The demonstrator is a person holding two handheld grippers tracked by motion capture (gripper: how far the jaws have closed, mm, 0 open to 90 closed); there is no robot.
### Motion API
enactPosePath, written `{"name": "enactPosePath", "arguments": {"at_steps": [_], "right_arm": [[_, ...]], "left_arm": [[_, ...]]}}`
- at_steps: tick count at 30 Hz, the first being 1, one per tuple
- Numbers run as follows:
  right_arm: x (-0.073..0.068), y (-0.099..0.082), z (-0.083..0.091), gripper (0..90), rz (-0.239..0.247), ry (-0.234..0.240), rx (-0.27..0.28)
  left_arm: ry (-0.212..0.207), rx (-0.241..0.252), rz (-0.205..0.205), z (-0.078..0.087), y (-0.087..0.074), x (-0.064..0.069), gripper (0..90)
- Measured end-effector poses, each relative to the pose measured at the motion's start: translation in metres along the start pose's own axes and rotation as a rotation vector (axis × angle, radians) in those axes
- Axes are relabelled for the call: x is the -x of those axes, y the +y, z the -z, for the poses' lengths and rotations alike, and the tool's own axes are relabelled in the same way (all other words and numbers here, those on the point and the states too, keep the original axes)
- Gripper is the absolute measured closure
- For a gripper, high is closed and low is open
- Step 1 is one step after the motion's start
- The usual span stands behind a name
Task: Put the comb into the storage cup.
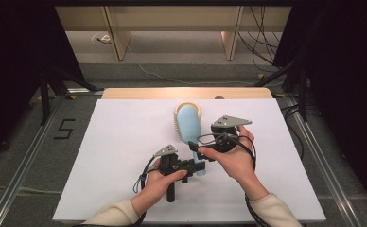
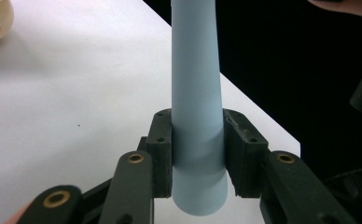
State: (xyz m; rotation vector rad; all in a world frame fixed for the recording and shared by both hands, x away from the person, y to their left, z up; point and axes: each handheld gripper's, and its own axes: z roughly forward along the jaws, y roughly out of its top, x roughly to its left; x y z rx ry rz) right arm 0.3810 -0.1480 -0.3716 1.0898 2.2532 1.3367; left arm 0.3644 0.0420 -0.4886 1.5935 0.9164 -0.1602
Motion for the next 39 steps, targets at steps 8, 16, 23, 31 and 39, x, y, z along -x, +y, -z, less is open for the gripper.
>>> {"name": "enactPosePath", "arguments": {"at_steps": [8,16,23,31,39], "right_arm": [[0.002,0.010,-0.003,0.3,-0.002,-0.003,0.033],[-0.001,0.024,-0.018,0.3,-0.013,0.017,0.045],[-0.003,0.036,-0.032,0.3,-0.024,0.014,0.042],[0.000,0.046,-0.041,0.4,-0.031,0.000,0.030],[0.002,0.049,-0.044,5.9,-0.052,0.010,0.007]], "left_arm": [[0.000,-0.005,0.000,-0.001,-0.001,0.000,65.1],[-0.001,-0.005,0.004,-0.001,-0.001,0.001,65.1],[-0.007,-0.011,0.005,-0.001,-0.002,0.001,65.1],[-0.004,-0.017,-0.009,-0.001,-0.003,0.001,65.1],[-0.002,-0.021,-0.016,-0.002,-0.003,0.001,65.1]]}}
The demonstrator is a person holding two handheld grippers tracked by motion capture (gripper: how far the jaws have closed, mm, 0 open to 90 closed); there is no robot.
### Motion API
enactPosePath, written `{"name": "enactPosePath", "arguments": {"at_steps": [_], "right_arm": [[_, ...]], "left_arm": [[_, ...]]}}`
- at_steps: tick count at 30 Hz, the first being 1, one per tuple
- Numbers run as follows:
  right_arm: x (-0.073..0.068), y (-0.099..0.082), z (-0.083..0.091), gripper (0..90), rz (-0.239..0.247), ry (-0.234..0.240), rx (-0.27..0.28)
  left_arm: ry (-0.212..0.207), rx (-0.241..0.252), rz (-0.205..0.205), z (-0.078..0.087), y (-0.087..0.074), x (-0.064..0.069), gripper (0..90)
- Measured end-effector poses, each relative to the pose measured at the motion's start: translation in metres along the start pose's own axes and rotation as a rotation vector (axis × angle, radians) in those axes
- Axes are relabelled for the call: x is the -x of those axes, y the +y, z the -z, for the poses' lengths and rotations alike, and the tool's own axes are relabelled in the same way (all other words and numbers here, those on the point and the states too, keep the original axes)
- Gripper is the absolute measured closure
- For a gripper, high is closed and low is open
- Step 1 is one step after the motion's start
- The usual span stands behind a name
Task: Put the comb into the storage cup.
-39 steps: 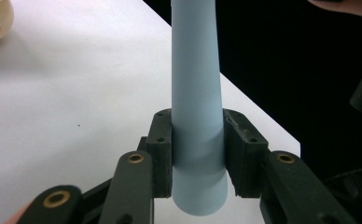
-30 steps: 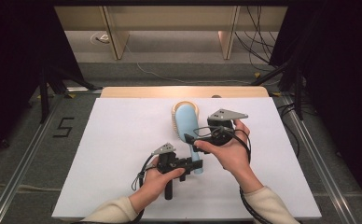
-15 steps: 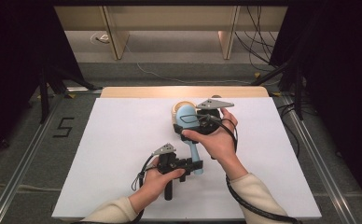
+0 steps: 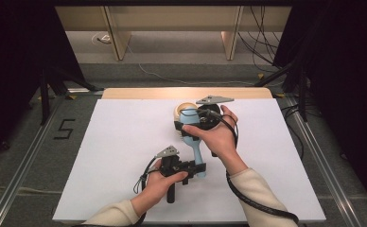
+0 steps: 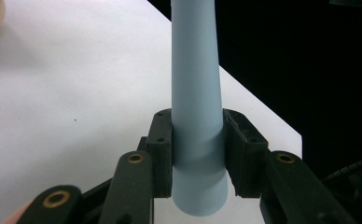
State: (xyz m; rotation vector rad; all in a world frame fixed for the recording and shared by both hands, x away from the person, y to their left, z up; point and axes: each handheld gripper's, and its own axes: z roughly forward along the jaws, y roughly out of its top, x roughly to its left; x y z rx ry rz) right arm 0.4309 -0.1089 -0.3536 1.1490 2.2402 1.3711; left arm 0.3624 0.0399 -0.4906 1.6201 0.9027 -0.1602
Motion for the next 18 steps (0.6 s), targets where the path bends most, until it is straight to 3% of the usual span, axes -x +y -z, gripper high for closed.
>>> {"name": "enactPosePath", "arguments": {"at_steps": [10,18], "right_arm": [[-0.0009,-0.0010,0.0017,19.6,-0.026,-0.003,-0.017],[-0.0023,-0.0033,0.0031,20.2,-0.026,-0.010,-0.016]], "left_arm": [[0.002,-0.005,-0.001,-0.0005,-0.0004,0.0004,65.1],[0.004,-0.019,-0.015,-0.0015,-0.0013,0.0005,65.0]]}}
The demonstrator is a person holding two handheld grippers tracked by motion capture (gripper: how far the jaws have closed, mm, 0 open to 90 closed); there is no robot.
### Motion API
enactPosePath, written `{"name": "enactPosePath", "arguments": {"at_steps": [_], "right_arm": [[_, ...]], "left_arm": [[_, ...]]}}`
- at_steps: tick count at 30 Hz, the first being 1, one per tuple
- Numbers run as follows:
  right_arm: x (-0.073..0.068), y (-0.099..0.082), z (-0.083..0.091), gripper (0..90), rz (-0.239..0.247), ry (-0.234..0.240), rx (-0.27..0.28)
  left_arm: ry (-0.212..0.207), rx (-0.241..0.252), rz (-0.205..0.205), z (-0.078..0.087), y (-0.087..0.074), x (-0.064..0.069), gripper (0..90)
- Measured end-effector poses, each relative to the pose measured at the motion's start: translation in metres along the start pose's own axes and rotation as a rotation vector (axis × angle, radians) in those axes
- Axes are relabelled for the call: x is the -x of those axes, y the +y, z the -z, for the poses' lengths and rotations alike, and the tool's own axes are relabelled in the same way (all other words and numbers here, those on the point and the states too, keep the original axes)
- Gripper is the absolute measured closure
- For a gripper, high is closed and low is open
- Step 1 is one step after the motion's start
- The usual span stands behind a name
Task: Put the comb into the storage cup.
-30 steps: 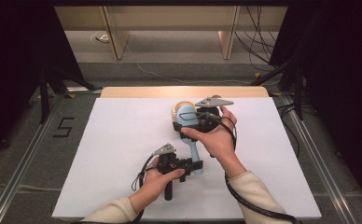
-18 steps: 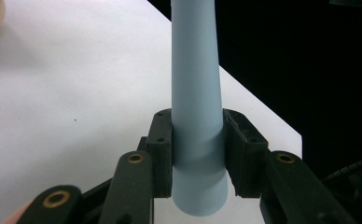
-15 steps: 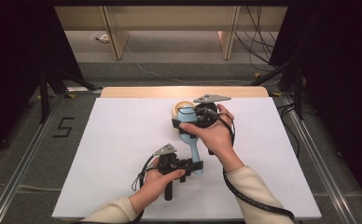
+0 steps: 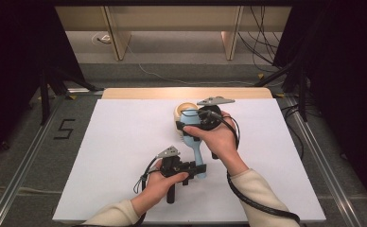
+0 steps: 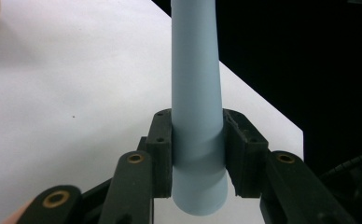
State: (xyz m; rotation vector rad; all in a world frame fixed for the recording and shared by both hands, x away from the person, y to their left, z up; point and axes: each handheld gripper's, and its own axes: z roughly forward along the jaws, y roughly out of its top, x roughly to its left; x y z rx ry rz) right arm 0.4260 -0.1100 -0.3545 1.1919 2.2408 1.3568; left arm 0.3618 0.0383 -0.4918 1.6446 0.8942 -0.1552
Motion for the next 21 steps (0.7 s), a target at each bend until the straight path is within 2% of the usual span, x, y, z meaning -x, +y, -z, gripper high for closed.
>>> {"name": "enactPosePath", "arguments": {"at_steps": [11,20,21], "right_arm": [[-0.0011,-0.0010,0.0028,20.5,0.007,0.011,0.031],[-0.0011,-0.0008,0.0067,20.6,0.000,0.011,0.056],[-0.0009,-0.0008,0.0072,20.6,-0.002,0.014,0.060]], "left_arm": [[0.012,0.008,-0.022,0.0008,0.0011,0.0006,64.8],[0.030,0.009,-0.060,0.0025,0.0030,0.0017,64.2],[0.039,0.007,-0.076,0.0033,0.0035,0.0025,63.9]]}}
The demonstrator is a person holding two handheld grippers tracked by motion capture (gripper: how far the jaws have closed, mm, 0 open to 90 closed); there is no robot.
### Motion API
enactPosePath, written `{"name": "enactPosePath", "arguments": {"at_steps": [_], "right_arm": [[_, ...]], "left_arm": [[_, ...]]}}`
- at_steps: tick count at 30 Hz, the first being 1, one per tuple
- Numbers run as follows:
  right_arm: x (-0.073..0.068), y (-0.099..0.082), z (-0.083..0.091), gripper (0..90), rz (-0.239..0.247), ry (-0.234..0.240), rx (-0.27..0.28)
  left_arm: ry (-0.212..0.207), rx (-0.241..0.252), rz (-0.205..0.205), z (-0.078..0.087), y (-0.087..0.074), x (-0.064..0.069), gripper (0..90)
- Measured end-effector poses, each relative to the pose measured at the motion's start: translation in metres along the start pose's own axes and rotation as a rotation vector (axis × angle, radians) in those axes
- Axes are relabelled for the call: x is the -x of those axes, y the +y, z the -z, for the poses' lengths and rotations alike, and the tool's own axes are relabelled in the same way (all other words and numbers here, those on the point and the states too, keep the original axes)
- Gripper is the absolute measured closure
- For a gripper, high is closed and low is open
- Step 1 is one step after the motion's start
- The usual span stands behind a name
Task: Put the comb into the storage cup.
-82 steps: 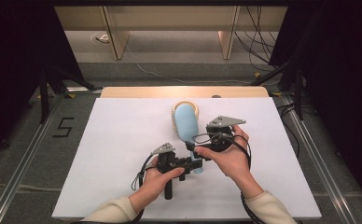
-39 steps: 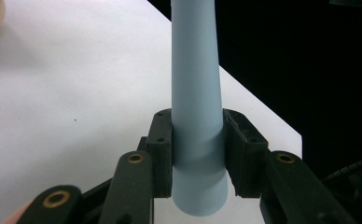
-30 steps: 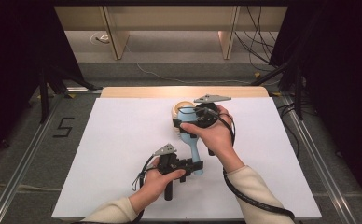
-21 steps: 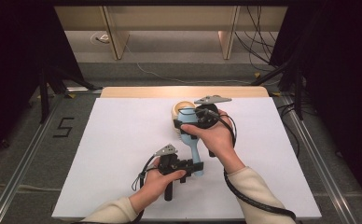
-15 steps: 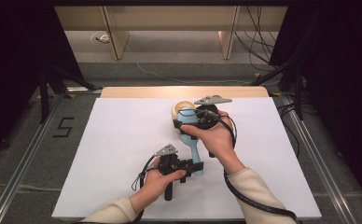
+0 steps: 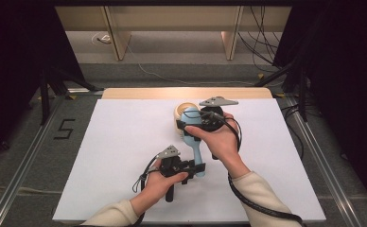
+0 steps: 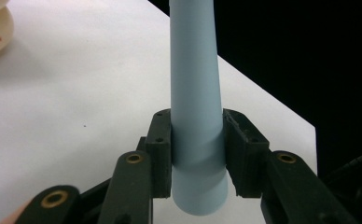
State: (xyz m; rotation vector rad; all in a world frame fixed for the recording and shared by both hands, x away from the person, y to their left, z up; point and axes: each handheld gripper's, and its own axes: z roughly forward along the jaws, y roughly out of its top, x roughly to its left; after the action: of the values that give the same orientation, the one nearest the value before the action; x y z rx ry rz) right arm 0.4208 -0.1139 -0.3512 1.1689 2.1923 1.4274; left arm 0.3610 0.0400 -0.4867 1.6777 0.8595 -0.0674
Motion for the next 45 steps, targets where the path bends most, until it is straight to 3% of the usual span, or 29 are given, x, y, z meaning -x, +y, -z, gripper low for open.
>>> {"name": "enactPosePath", "arguments": {"at_steps": [5,6,10,12,13,14,17,23,28,45], "right_arm": [[0.001,0.000,0.001,20.6,-0.008,0.010,0.013],[0.001,0.001,0.002,20.7,-0.011,0.015,0.022],[0.002,0.001,0.003,20.7,-0.009,0.013,0.028],[0.004,0.001,0.004,20.7,-0.007,0.010,0.047],[0.004,0.001,0.004,20.7,-0.007,0.010,0.047],[0.006,0.001,0.006,20.7,-0.010,0.006,0.062],[0.008,0.001,0.008,20.7,-0.005,0.008,0.079],[0.013,-0.001,0.011,20.7,-0.005,0.012,0.090],[0.015,-0.002,0.012,20.7,-0.003,0.009,0.109],[0.025,-0.001,0.020,20.7,-0.008,-0.040,0.139]], "left_arm": [[0.012,-0.012,-0.043,0.002,0.002,0.002,55.3],[0.020,-0.018,-0.055,0.003,0.002,0.002,44.9],[0.046,-0.046,-0.097,0.007,0.002,0.002,27.8],[0.078,-0.071,-0.151,0.010,0.004,0.003,18.8],[0.078,-0.071,-0.151,0.010,0.004,0.003,15.0],[0.106,-0.087,-0.198,0.015,0.006,0.003,12.7],[0.126,-0.103,-0.252,0.022,0.008,0.002,3.9],[0.167,-0.111,-0.309,0.030,0.010,0.001,0.0],[0.182,-0.118,-0.326,0.035,0.010,0.000,0.0],[0.235,-0.095,-0.331,0.069,0.007,-0.013,0.0]]}}
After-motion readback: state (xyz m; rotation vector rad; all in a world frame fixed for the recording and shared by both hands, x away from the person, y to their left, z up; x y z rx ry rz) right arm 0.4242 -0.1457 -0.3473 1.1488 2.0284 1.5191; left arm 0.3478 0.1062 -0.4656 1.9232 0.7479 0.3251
